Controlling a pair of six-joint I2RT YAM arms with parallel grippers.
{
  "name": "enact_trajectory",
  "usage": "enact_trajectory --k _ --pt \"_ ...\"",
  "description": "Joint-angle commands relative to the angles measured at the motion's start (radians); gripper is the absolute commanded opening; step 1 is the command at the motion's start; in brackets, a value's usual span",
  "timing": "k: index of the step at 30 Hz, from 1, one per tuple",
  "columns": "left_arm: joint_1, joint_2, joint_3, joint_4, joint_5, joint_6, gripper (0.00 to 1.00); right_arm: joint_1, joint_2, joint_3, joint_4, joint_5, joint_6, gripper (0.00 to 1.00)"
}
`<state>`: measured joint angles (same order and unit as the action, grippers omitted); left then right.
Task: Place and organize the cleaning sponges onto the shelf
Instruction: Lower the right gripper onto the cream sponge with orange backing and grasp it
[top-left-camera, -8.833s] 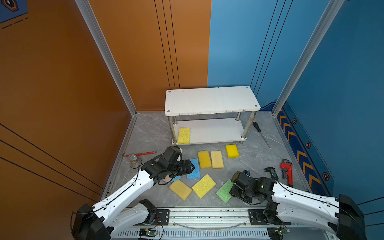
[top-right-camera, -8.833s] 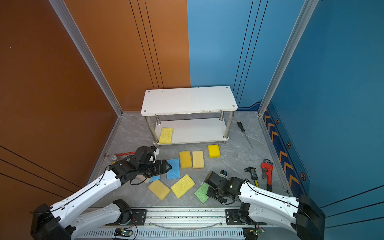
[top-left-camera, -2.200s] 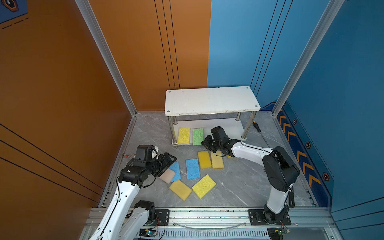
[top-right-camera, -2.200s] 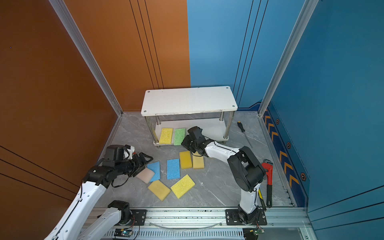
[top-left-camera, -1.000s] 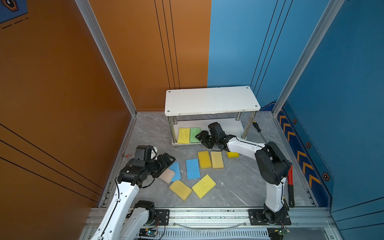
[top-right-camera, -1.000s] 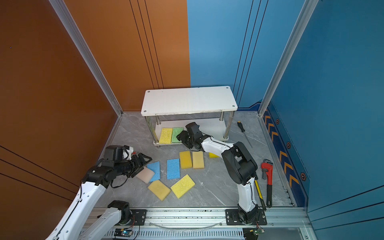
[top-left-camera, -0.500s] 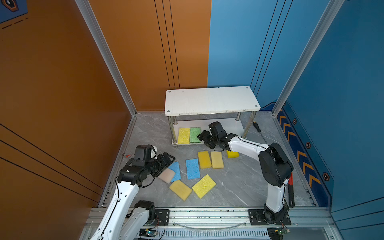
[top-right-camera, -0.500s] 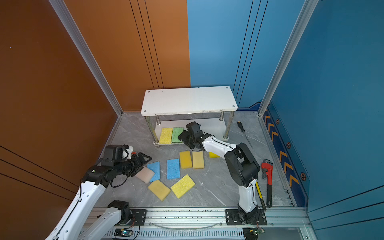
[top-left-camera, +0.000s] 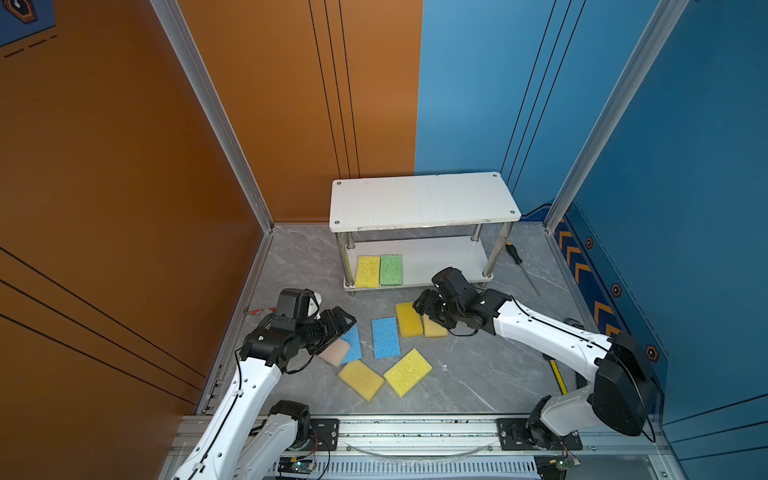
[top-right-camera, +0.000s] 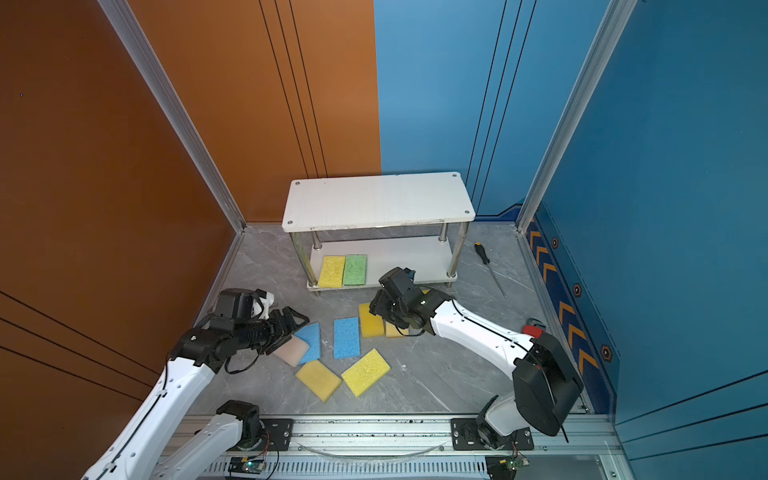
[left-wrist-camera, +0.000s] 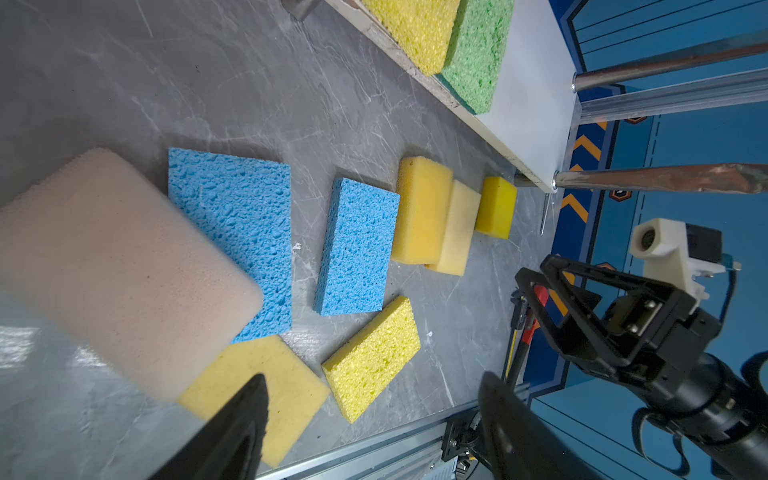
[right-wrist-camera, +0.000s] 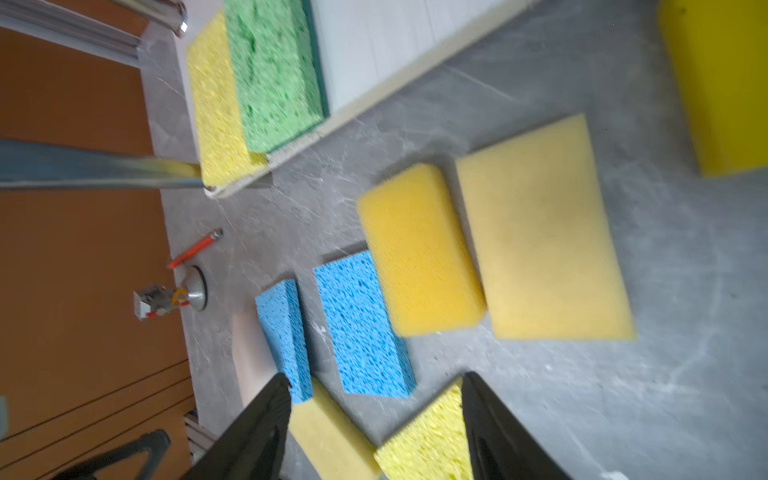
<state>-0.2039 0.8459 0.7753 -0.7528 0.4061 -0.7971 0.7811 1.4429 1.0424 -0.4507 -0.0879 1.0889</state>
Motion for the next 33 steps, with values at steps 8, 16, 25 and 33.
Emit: enact_trajectory --k 8,16,25,33 --pt "-0.124 0.125 -0.002 0.067 -0.008 0.036 0.81 -0.14 -0.167 -0.214 -0.158 -0.07 -0.121 0.61" --pt "-0.16 0.157 0.006 0.108 -0.013 0.017 0.81 -0.228 -0.038 -0.171 -0.158 -0.121 -0.338 0.52" --pt "-0.152 0.133 -0.01 0.109 -0.012 0.008 0.81 -0.222 0.139 -0.039 -0.157 -0.139 -0.432 0.48" --pt "-0.116 0.118 -0.021 0.109 0.009 0.009 0.81 -0.214 0.242 0.027 -0.151 -0.154 -0.452 0.42"
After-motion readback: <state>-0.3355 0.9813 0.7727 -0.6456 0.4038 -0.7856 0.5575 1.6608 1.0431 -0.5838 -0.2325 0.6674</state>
